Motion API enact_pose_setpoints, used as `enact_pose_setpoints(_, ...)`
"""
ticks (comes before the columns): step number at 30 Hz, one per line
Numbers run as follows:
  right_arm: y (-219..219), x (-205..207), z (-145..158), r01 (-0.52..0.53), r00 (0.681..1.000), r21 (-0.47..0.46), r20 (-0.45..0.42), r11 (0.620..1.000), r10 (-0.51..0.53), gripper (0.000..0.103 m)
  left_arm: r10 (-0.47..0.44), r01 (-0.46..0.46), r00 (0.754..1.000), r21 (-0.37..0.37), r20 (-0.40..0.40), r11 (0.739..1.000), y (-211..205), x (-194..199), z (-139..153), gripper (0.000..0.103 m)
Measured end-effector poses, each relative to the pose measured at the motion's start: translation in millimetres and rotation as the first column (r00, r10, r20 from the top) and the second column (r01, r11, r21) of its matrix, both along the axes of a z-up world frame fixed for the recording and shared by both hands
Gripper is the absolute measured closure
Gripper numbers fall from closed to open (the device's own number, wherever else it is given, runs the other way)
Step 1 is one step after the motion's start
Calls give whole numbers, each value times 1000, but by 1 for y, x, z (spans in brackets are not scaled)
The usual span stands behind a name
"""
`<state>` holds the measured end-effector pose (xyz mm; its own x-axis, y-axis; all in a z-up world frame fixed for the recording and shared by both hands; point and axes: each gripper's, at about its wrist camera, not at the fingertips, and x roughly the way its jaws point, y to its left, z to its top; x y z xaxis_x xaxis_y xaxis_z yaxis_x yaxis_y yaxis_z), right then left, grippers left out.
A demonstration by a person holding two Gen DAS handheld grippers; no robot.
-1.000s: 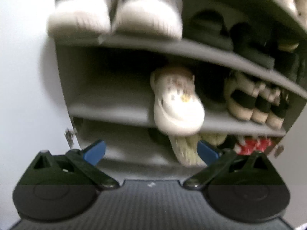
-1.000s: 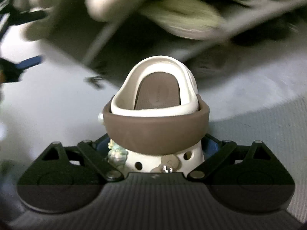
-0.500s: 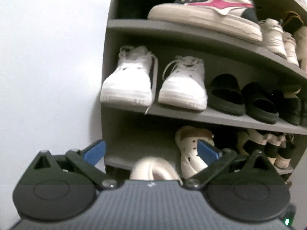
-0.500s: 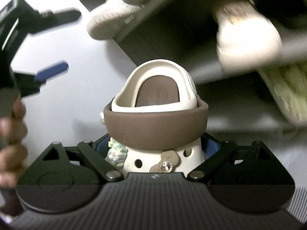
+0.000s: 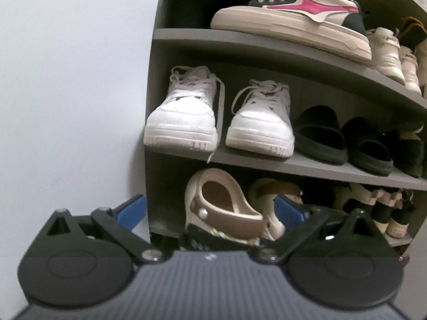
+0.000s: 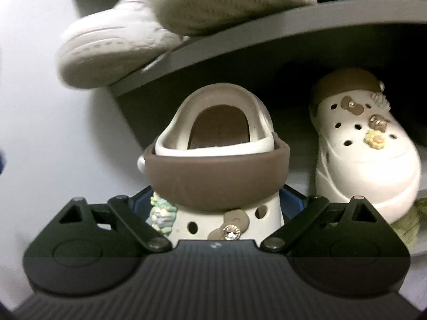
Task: Organize scattered shoes
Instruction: 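Set the cream clog beside the other clog with the right tool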
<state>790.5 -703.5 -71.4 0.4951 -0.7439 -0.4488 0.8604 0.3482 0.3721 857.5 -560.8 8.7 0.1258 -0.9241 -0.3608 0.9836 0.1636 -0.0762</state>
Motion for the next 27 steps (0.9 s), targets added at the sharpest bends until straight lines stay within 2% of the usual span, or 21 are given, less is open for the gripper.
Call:
enact_pose_setpoints(3, -7, 6, 1, 36, 999, -34, -37, 999, -37, 7, -11, 11, 1000, 21, -21, 1000, -4, 10, 0, 0)
enact_pose_setpoints(5, -17, 5, -1, 84, 996, -16, 10, 996, -84, 6, -6, 7, 1000, 39, -21, 999, -6, 14, -2, 0)
enact_pose_setpoints(7, -21, 8, -1, 106, 994, -18, 15, 994, -106, 6, -13, 15, 999, 85, -32, 996, -12, 19, -5, 1)
enact_pose_setpoints(13, -37, 32, -1, 133, 987, -95, -79, 987, -140, 6, 31, -21, 996, 127, -79, 992, -17, 36, -6, 0)
enact_pose_setpoints(17, -52, 39, -3, 163, 980, -83, -101, 983, -171, 6, 36, -19, 993, 145, -115, 989, -15, 44, -6, 0)
enact_pose_setpoints(21, -61, 48, 2, 173, 971, -62, -158, 983, -180, 6, 27, -7, 991, 154, -128, 988, -9, 42, -5, 0)
enact_pose_setpoints(27, -78, 56, 10, 185, 957, -8, -226, 983, -182, 6, -45, 58, 995, 145, -91, 988, 4, 20, -6, 0)
